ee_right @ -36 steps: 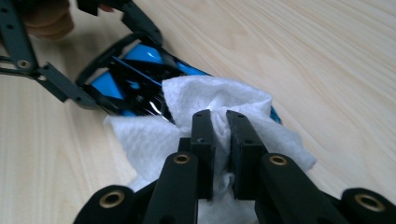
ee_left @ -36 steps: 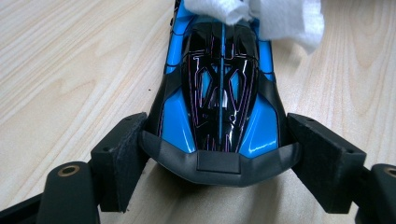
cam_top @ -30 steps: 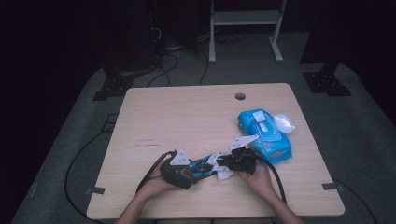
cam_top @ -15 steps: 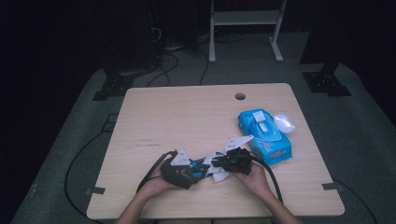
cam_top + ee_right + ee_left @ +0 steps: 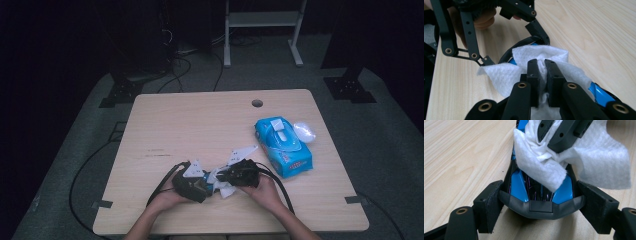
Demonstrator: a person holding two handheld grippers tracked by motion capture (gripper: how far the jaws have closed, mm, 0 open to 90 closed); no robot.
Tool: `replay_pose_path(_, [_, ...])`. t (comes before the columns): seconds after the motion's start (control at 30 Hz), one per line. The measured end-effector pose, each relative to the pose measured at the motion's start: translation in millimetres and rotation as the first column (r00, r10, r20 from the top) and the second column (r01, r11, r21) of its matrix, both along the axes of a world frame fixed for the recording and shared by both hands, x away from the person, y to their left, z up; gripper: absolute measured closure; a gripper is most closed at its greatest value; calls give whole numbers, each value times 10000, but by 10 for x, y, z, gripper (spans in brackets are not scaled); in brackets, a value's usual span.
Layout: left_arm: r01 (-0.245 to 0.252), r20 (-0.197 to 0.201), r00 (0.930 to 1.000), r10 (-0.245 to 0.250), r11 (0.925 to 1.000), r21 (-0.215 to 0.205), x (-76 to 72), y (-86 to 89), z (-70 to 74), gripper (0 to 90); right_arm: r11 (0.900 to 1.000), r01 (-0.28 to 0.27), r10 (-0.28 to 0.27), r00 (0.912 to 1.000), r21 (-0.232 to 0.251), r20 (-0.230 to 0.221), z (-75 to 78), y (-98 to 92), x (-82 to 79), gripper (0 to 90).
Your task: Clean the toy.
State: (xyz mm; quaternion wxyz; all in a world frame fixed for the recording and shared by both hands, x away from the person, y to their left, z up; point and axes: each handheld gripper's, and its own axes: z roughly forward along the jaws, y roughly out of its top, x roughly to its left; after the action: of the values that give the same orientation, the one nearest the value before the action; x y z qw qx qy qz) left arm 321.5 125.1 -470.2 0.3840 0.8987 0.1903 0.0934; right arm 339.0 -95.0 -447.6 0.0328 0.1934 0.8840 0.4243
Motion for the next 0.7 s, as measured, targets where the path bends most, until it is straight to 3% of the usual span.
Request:
replay_pose_path(0.23, [-49,-38,10000,49,10000,57,-10,9,3,235,9959,-897,897,9960,-80,16,-51,335,-89,820])
replay_pose_path(0.3, [-55,0,10000,55,10000,-8,-10,5,-1,236,9964,-852,851,9963,-40,-78,-34,326,-67,820])
replay_pose_path(0.4, [-6,21,10000,6,10000,-9,-3,0,-3,236,9998,-44,41,9998,188,188,47,164,21,822])
replay_pose_path(0.5, [22,69,10000,-22,10000,32,2,-10,-4,236,9986,422,-419,9991,316,-113,43,107,110,823])
replay_pose_path(0.53, [16,60,10000,-17,10000,53,2,-11,-2,236,9991,360,-352,9988,221,-332,11,171,136,823])
replay_pose_path(0.7, [-60,-41,10000,60,10000,21,-5,16,0,234,10000,-11,10,9985,-17,-556,-32,433,159,823])
